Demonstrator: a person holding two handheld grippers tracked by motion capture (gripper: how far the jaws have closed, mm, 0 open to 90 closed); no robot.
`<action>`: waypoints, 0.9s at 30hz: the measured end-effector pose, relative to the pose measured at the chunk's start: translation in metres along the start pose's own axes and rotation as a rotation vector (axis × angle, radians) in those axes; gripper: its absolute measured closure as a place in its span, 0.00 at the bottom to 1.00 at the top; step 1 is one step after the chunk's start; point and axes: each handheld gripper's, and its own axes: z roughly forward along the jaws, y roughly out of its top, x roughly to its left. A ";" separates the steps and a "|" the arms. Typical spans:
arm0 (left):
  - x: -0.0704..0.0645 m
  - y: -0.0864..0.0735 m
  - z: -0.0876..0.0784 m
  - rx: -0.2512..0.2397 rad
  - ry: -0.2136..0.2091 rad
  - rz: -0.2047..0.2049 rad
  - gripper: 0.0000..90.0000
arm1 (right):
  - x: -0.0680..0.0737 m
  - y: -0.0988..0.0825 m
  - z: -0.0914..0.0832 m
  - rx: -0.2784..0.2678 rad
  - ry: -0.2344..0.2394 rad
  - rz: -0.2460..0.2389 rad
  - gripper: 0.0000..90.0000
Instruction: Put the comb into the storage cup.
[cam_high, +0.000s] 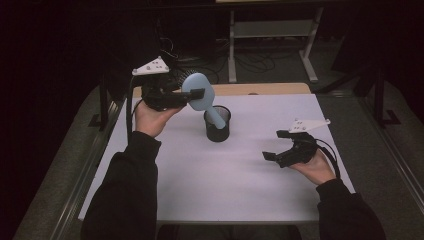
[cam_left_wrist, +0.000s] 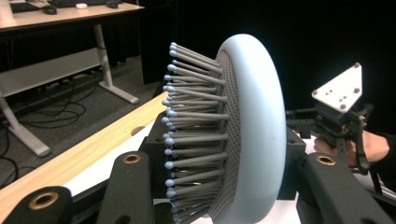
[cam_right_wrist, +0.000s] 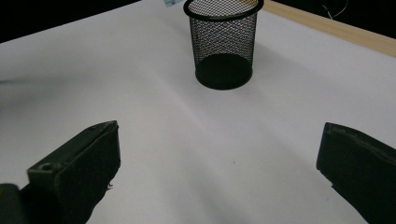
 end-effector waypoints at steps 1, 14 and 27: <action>0.001 0.001 0.000 -0.003 0.003 -0.003 0.60 | 0.000 -0.001 0.000 0.000 -0.002 0.000 0.00; 0.019 0.003 0.005 -0.022 0.040 -0.035 0.60 | 0.003 -0.015 -0.010 -0.004 -0.021 0.001 0.00; 0.029 -0.001 0.014 -0.015 0.077 -0.030 0.60 | 0.003 -0.034 -0.023 -0.010 -0.045 0.018 0.00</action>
